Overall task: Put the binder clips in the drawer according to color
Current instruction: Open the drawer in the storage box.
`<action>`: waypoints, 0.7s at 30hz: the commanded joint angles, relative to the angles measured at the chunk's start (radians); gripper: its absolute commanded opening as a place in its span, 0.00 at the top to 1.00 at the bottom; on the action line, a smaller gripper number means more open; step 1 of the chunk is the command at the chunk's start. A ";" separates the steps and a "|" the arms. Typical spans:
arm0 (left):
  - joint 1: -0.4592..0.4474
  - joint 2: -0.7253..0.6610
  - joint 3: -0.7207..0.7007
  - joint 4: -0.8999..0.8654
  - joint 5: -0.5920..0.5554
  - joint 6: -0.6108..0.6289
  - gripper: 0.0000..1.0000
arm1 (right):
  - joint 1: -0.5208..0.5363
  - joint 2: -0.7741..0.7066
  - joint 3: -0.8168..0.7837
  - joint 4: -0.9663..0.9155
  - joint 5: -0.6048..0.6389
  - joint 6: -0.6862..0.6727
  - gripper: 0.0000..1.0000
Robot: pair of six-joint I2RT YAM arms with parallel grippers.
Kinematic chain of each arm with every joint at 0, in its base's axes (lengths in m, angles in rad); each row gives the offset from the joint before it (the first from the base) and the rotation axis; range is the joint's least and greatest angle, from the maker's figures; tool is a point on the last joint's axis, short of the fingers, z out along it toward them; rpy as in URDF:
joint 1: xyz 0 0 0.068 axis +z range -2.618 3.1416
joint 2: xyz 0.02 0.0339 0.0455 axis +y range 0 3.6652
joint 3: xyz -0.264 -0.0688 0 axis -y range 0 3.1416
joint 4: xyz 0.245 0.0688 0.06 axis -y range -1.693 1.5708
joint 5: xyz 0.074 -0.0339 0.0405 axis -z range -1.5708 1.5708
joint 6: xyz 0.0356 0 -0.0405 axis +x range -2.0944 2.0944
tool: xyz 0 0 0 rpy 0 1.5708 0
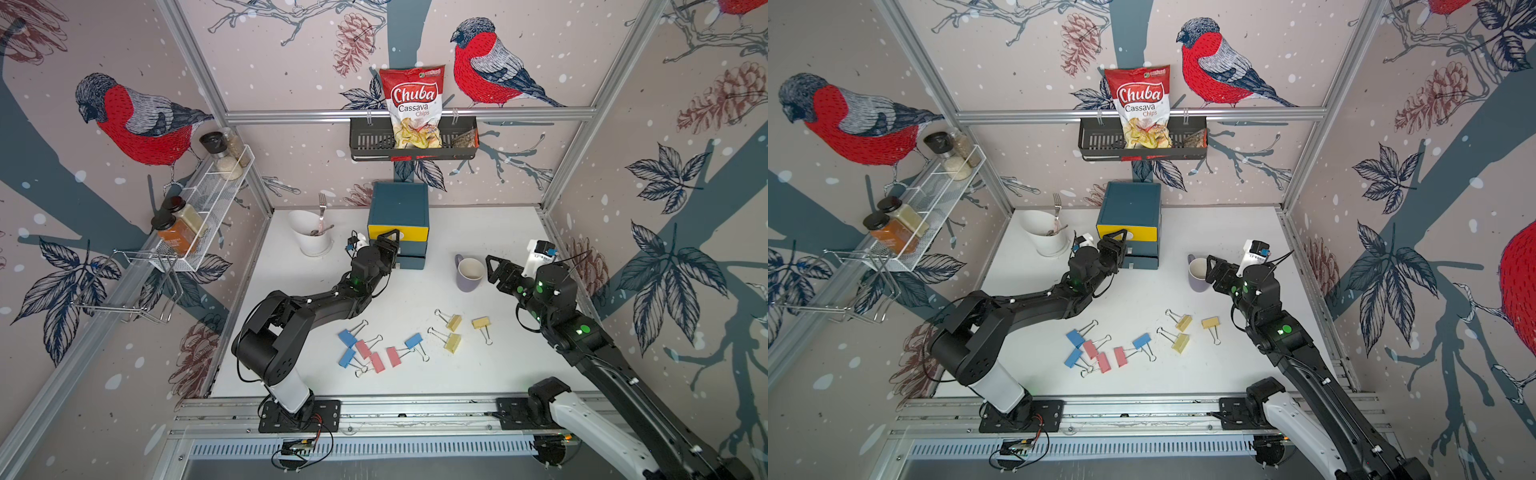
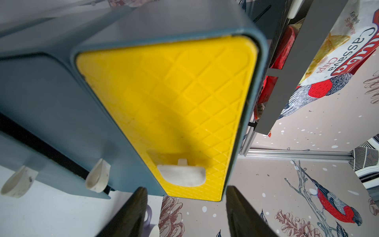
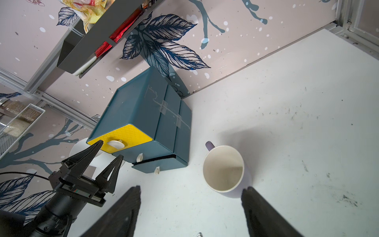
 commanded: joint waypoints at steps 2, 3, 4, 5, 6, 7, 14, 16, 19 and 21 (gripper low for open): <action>0.007 0.021 0.011 0.054 -0.009 -0.003 0.38 | -0.004 -0.003 0.000 0.010 0.002 -0.020 0.17; 0.008 0.025 0.010 0.058 -0.011 -0.004 0.38 | -0.006 -0.006 0.000 0.009 0.002 -0.021 0.17; 0.008 0.029 0.010 0.066 -0.013 -0.006 0.38 | -0.007 -0.008 0.000 0.009 0.002 -0.024 0.17; 0.009 0.035 0.010 0.074 -0.014 -0.007 0.38 | -0.009 -0.009 -0.001 0.008 0.001 -0.024 0.17; 0.011 0.039 0.015 0.078 -0.014 -0.008 0.38 | -0.011 -0.011 -0.003 0.008 0.000 -0.026 0.17; 0.011 0.043 0.019 0.083 -0.013 -0.007 0.38 | -0.012 -0.013 -0.003 0.011 -0.002 -0.026 0.17; 0.010 0.056 0.021 0.113 -0.019 -0.001 0.37 | -0.019 -0.013 -0.019 0.019 -0.008 -0.026 0.18; 0.010 0.056 0.024 0.113 -0.026 0.003 0.37 | -0.020 -0.014 -0.022 0.021 -0.012 -0.027 0.18; 0.014 0.066 0.042 0.108 -0.024 0.010 0.37 | -0.023 -0.013 -0.023 0.026 -0.021 -0.028 0.18; 0.018 0.073 0.051 0.110 -0.022 0.012 0.38 | -0.024 -0.015 -0.023 0.024 -0.024 -0.027 0.18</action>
